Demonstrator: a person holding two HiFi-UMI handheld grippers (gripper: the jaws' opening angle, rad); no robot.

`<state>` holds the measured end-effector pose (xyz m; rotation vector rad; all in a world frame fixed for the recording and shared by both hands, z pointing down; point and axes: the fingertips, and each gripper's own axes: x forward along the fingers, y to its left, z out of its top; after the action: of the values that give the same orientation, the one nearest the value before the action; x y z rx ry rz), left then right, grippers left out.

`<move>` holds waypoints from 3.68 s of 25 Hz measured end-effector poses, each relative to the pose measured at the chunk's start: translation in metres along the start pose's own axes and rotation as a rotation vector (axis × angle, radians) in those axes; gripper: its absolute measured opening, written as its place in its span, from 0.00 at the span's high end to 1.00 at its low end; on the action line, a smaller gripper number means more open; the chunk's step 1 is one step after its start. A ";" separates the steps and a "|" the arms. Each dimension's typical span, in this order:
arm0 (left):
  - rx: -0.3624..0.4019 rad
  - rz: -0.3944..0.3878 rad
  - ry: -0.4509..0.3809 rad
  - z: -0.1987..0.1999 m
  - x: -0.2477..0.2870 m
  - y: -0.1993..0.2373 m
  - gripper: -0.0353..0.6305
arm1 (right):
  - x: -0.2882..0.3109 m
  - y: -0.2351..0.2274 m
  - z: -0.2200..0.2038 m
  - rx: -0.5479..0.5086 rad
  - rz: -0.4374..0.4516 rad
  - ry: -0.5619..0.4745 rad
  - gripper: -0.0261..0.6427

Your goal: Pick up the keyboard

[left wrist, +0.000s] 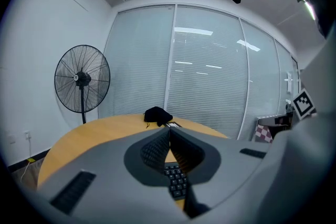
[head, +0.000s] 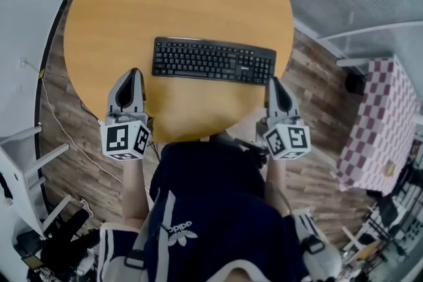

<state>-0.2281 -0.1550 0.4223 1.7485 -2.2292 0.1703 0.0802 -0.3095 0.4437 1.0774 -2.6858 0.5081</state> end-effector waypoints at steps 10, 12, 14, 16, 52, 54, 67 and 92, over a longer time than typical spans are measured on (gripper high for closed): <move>-0.177 -0.035 0.183 -0.060 0.056 0.023 0.94 | 0.018 -0.047 -0.015 0.016 -0.019 0.064 0.95; -0.205 -0.024 0.210 -0.071 0.069 0.029 0.93 | 0.025 -0.056 -0.022 0.030 -0.018 0.087 0.95; -0.207 -0.021 0.239 -0.079 0.082 0.033 0.90 | 0.032 -0.067 -0.029 0.040 -0.026 0.113 0.94; -0.208 -0.034 0.268 -0.086 0.094 0.034 0.85 | 0.038 -0.076 -0.036 0.055 -0.036 0.137 0.94; -0.347 -0.147 0.631 -0.183 0.172 0.039 0.67 | 0.125 -0.161 -0.146 0.250 -0.111 0.461 0.70; -0.365 -0.153 0.632 -0.183 0.172 0.038 0.67 | 0.126 -0.162 -0.150 0.251 -0.110 0.476 0.70; -0.402 -0.151 0.615 -0.184 0.171 0.039 0.67 | 0.131 -0.160 -0.144 0.333 0.023 0.529 0.70; -0.332 -0.161 0.453 -0.143 0.138 0.027 0.67 | 0.111 -0.143 -0.094 0.180 0.054 0.396 0.70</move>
<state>-0.2601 -0.2366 0.6029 1.5189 -1.6803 0.1350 0.1063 -0.4389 0.5985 0.8399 -2.3593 0.8848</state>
